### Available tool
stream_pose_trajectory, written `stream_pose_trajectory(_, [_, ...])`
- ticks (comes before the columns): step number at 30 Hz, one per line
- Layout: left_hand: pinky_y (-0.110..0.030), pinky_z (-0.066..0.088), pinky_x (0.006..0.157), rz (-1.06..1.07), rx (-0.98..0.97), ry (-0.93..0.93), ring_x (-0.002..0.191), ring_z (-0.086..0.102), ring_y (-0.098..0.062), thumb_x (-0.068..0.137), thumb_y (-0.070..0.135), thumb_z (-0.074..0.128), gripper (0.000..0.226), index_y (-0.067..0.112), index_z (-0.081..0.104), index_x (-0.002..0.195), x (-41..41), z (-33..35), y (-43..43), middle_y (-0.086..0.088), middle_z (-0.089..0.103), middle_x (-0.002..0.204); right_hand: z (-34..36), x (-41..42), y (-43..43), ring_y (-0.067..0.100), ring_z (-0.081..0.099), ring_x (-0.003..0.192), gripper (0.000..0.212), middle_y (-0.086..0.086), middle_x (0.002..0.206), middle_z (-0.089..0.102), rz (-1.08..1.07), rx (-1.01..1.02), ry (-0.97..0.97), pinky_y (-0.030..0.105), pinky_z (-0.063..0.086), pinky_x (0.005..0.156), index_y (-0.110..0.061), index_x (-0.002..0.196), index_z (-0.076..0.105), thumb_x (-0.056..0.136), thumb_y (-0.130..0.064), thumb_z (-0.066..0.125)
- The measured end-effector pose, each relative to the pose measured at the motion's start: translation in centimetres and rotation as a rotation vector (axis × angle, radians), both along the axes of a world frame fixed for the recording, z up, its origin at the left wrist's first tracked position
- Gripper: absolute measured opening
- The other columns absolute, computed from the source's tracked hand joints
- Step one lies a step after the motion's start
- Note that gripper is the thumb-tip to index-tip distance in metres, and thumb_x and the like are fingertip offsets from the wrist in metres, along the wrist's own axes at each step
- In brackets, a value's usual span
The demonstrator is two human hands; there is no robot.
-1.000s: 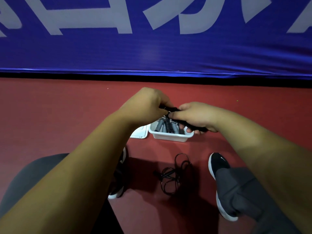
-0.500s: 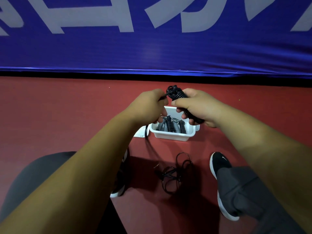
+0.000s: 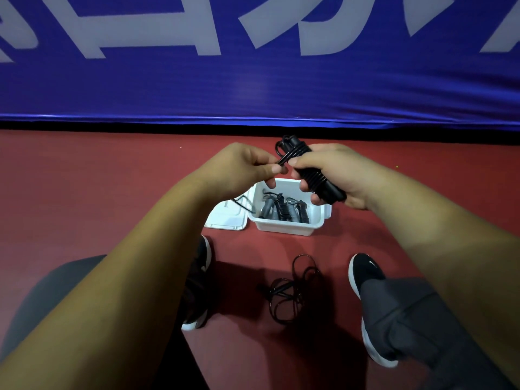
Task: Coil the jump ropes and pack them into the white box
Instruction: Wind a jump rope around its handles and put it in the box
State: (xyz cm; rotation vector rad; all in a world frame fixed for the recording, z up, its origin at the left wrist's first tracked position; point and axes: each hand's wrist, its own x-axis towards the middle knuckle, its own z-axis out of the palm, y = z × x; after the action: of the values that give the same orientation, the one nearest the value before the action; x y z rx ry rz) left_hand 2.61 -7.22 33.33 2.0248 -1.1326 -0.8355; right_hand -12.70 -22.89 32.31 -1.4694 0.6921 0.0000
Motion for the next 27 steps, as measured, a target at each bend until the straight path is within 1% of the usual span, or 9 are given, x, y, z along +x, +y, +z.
stream_pose_trajectory(2, [-0.031,0.045,0.069,-0.003,0.038,0.022,0.071,0.055,-0.007,0.098,0.03,0.074,0.011,0.03,0.083,0.104,0.2,-0.1,0.1,0.009,0.08,0.088,0.2,-0.1,0.3,0.017,0.061,0.072,0.017,0.002,0.087,0.068,0.007,-0.006,0.001,0.031,0.046,0.055,-0.015,0.106,0.069,0.1,-0.031,0.068])
stream_pose_trajectory(5, [-0.03,0.054,0.079,-0.016,0.11,0.058,0.074,0.064,-0.005,0.093,0.024,0.08,0.009,0.024,0.084,0.101,0.3,-0.4,0.2,0.006,0.081,0.09,0.4,-0.2,0.5,0.018,0.062,0.073,0.042,0.003,0.088,0.069,0.006,-0.034,0.016,0.031,0.047,0.056,-0.013,0.114,0.072,0.098,-0.052,0.07])
stream_pose_trajectory(7, [-0.028,0.058,0.082,-0.037,0.151,0.097,0.079,0.071,-0.007,0.092,0.019,0.081,0.01,0.019,0.084,0.101,0.2,-0.8,0.2,0.001,0.082,0.092,0.5,-0.2,0.7,0.019,0.062,0.071,0.047,0.004,0.087,0.069,0.022,-0.04,0.014,0.031,0.047,0.055,-0.012,0.112,0.073,0.097,-0.057,0.069])
stream_pose_trajectory(10, [-0.018,0.058,0.073,-0.028,0.158,0.139,0.077,0.075,-0.007,0.091,0.013,0.081,0.005,0.013,0.083,0.096,0.0,-1.2,0.2,-0.003,0.081,0.086,0.6,-0.4,0.9,0.021,0.061,0.066,0.047,0.009,0.085,0.069,0.087,0.013,0.01,0.03,0.048,0.051,-0.008,0.108,0.073,0.1,-0.054,0.066])
stream_pose_trajectory(13, [-0.019,0.057,0.073,-0.03,0.167,0.158,0.073,0.071,-0.008,0.088,0.015,0.085,0.003,0.013,0.082,0.089,-0.2,-1.5,0.2,0.0,0.078,0.08,0.8,-0.6,1.2,0.023,0.06,0.058,0.053,0.017,0.085,0.071,0.206,0.048,0.04,0.028,0.049,0.046,0.001,0.108,0.073,0.103,-0.051,0.062])
stream_pose_trajectory(17, [-0.028,0.055,0.069,-0.107,0.2,0.021,0.065,0.06,-0.008,0.087,0.012,0.083,0.017,0.018,0.076,0.073,-0.2,-1.8,0.2,0.004,0.069,0.07,1.1,-1.2,1.7,0.021,0.061,0.052,0.061,0.019,0.084,0.072,0.369,0.098,0.129,0.026,0.047,0.043,0.006,0.114,0.07,0.103,-0.053,0.056])
stream_pose_trajectory(19, [-0.022,0.048,0.062,-0.125,0.176,-0.066,0.058,0.053,-0.002,0.088,0.001,0.074,0.034,0.025,0.072,0.064,-0.1,-1.6,0.1,0.01,0.065,0.063,1.1,-1.4,2.0,0.02,0.059,0.053,0.062,0.017,0.083,0.071,0.446,0.164,0.186,0.025,0.045,0.044,0.003,0.116,0.068,0.101,-0.055,0.054])
stream_pose_trajectory(24, [-0.024,0.055,0.079,-0.147,0.091,-0.005,0.077,0.071,-0.011,0.085,-0.002,0.07,0.03,0.024,0.083,0.09,-0.6,-0.8,0.1,0.003,0.08,0.086,0.2,-1.9,3.2,0.017,0.059,0.051,0.072,0.015,0.082,0.069,0.63,0.312,0.297,0.024,0.046,0.043,0.006,0.129,0.067,0.096,-0.057,0.054])
stream_pose_trajectory(27, [-0.033,0.058,0.09,-0.207,0.07,-0.026,0.089,0.076,-0.021,0.082,-0.003,0.075,0.028,0.022,0.084,0.091,-0.9,-0.8,0.1,0.003,0.081,0.088,-0.4,-2.0,4.2,0.018,0.061,0.052,0.057,0.017,0.083,0.072,0.676,0.338,0.373,0.024,0.047,0.045,-0.003,0.123,0.075,0.105,-0.052,0.053])
